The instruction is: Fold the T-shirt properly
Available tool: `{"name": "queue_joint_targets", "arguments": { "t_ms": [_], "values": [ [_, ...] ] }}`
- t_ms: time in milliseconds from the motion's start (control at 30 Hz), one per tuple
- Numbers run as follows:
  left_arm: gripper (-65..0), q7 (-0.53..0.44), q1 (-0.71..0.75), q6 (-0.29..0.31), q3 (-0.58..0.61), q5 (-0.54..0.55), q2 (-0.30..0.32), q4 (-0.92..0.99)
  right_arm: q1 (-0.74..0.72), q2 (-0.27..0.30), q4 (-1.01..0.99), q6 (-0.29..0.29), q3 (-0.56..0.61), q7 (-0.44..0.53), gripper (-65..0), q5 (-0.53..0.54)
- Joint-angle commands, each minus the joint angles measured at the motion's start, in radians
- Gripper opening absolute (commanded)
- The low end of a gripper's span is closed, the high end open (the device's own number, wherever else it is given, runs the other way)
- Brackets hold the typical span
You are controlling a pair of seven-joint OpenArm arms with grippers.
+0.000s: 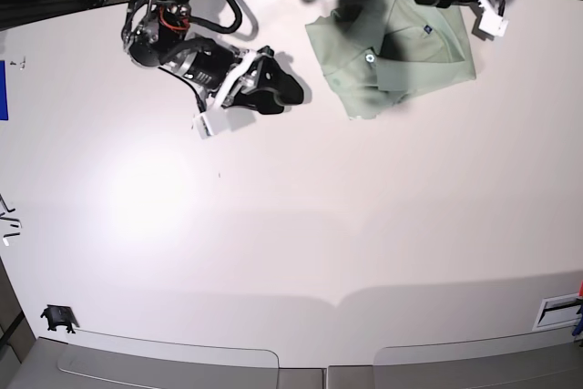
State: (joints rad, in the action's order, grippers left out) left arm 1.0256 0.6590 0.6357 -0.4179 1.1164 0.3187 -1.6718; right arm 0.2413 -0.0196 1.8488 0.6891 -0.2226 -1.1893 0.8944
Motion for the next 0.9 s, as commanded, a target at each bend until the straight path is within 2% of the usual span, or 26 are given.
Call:
{"name": "queue_joint_targets", "arguments": {
  "t_ms": [0,67,400,567,700,867],
  "values": [
    [-52.5,-0.006,0.005,0.003,-0.004,0.018,0.011,-0.015,-0.008,0.0,0.019,0.006,0.001,0.025,-37.3,0.03],
    [-65.0,0.0,0.006,0.003,-0.004,0.018,0.011,-0.02,-0.008,0.0,0.019,0.006,0.001,0.024,-37.3,0.03],
    [-65.0,0.142,0.011,0.004,-0.008,0.032,0.042,-0.24,-0.008,0.0,0.019,0.007,0.001,0.021,-37.3,0.03],
    [-65.0,0.136,0.027,0.003,-0.008,-0.098,0.084,-0.345,-0.008,0.0,0.019,0.007,0.001,0.018,-37.3,0.03],
    [-65.0,0.111,0.026,-0.062,-0.027,-0.216,0.117,-0.37,-0.008,0.0,0.019,0.007,0.001,0.014,-37.3,0.03],
    [-65.0,0.097,0.026,-0.091,-0.096,-0.253,0.12,-0.37,-0.008,0.0,0.019,0.007,0.001,0.013,-37.3,0.029]
  ]
}}
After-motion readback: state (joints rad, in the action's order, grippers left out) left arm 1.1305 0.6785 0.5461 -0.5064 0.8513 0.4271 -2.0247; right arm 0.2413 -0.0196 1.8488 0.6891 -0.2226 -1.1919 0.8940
